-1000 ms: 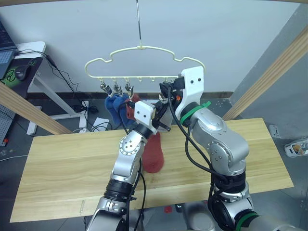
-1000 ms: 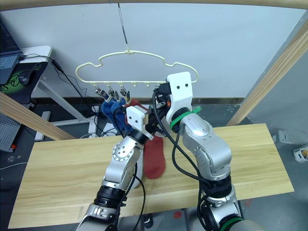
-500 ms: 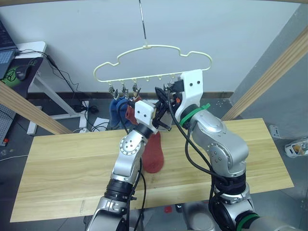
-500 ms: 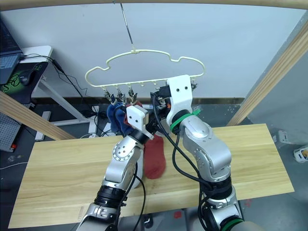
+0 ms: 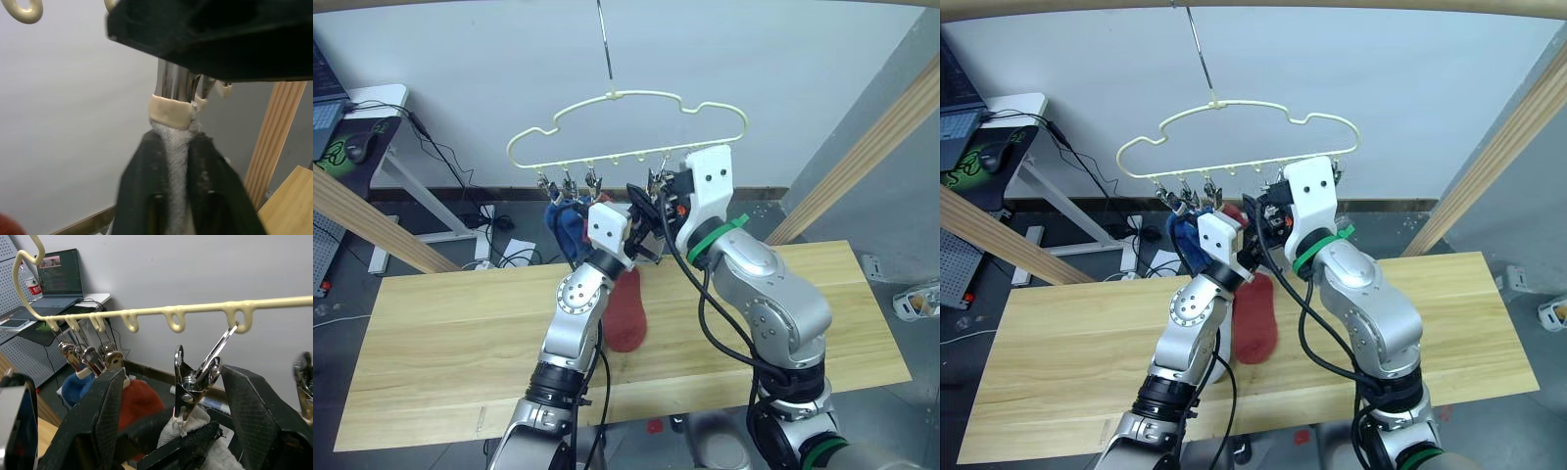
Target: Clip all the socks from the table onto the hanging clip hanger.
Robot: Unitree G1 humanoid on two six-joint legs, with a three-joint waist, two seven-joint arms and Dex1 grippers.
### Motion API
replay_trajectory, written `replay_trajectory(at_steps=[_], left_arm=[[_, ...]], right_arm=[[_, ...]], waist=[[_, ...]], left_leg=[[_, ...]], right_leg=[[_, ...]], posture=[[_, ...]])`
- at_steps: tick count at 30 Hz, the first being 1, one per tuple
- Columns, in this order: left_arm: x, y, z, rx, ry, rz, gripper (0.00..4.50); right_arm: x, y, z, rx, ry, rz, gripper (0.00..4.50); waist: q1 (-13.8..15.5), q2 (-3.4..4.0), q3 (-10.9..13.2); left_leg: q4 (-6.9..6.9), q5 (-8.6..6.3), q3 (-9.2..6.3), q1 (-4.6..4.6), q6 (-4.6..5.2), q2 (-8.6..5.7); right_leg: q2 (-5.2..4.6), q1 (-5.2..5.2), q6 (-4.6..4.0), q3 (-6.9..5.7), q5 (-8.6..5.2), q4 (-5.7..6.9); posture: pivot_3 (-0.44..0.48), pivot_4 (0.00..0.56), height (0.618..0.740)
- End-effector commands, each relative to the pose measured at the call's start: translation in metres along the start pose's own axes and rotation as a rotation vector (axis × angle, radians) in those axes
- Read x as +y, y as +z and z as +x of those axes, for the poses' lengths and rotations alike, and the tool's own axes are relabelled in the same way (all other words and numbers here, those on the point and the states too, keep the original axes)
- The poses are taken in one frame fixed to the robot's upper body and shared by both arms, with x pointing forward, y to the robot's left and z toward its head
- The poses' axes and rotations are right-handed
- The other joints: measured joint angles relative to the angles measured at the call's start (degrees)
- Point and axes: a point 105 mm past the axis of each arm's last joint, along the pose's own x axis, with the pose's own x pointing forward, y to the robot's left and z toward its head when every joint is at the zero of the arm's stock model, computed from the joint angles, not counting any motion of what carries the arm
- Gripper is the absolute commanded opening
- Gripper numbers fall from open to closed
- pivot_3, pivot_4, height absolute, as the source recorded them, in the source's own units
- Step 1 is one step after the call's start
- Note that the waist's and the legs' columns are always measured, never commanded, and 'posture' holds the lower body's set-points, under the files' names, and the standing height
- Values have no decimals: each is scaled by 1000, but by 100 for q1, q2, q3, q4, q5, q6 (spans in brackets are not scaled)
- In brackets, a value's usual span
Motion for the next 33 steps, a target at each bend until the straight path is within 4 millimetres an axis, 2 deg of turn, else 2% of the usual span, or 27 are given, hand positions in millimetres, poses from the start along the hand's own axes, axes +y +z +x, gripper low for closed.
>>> replay_trajectory(at_steps=[1, 5, 14, 21, 24, 26, 33], left_arm=[[-1, 14, -3, -42, -21, 16, 2006], [-1, 11, -16, 10, -62, 20, 3180], [8, 20, -50, 117, -165, 73, 3180], [13, 33, -74, 215, -280, 37, 3180], [14, 46, -73, 211, -308, -1, 3211], [15, 51, -71, 211, -315, -30, 3211], [15, 73, -67, 228, -418, -30, 3211]], right_arm=[[6, 13, -7, -55, 32, -18, 3234], [4, 12, -11, -53, 30, -39, 3234], [-4, 12, -27, -60, 34, -112, 3234], [-18, 9, -45, -53, -18, -139, 3234], [-20, 4, -49, -37, -37, -137, 2614], [-21, 2, -48, -35, -44, -133, 1938], [-35, -5, -37, -12, -145, -141, 1938]], waist=[[-1, 0, 0], [-2, 0, 0], [8, 0, 0], [18, 1, -1], [19, -1, -3], [21, -2, -6], [20, -6, -10]], left_leg=[[0, 0, -1, 0, 0, 0], [-1, 0, 0, 0, 0, 1], [0, 0, -1, 2, -1, 4], [-1, 1, -1, 2, -2, 6], [1, 1, 0, 2, -2, 5], [3, 1, 0, 2, -2, 4], [6, 3, -1, 4, -5, -1]], right_leg=[[1, 0, 0, -1, 0, 0], [1, 0, 0, 1, 0, 0], [-1, 0, 4, 0, -3, 4], [-1, -4, 9, -1, -5, 4], [-3, -3, 14, 2, -9, 6], [-4, -3, 23, 2, -14, 8], [1, -8, 24, 2, -14, 24]], posture=[[-251, 316, 740], [-245, 315, 740], [-228, 310, 740], [-218, 294, 740], [-219, 282, 740], [-215, 273, 740], [-196, 260, 740]])
